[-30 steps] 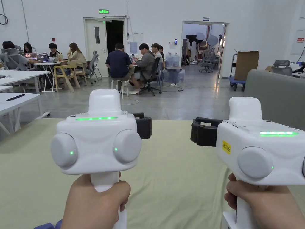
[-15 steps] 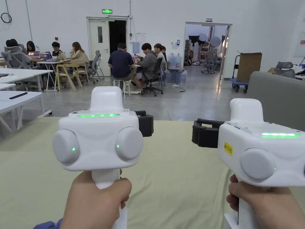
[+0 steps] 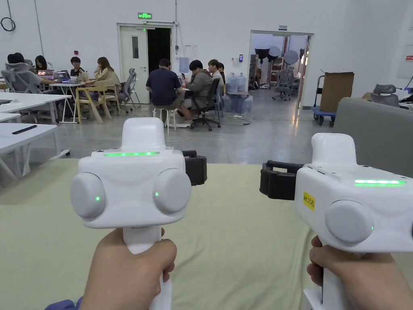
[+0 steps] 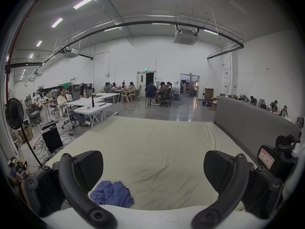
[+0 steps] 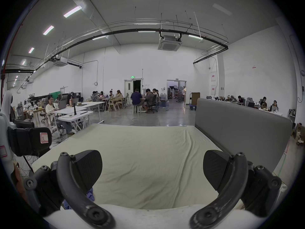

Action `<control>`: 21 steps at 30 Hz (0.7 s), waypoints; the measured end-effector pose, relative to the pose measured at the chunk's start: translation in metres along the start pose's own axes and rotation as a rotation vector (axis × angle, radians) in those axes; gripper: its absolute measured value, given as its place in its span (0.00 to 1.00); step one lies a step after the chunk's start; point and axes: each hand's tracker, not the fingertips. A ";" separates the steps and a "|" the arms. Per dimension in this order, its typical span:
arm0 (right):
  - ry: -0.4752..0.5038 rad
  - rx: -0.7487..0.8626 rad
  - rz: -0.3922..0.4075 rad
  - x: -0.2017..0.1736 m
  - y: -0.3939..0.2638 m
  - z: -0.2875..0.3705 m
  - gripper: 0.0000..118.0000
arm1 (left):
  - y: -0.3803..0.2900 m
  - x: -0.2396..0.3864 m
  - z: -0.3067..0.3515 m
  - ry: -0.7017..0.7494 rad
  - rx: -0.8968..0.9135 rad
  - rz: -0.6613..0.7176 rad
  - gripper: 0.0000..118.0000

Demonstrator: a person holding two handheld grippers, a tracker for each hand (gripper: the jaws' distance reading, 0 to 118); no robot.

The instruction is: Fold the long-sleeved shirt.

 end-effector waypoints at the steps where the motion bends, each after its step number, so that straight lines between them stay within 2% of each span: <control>1: 0.001 0.000 -0.001 0.000 0.000 0.000 1.00 | 0.000 -0.001 0.000 0.000 0.002 0.000 1.00; 21: 0.005 0.001 0.005 -0.001 0.000 0.000 1.00 | 0.000 -0.003 -0.001 -0.008 -0.002 -0.008 0.99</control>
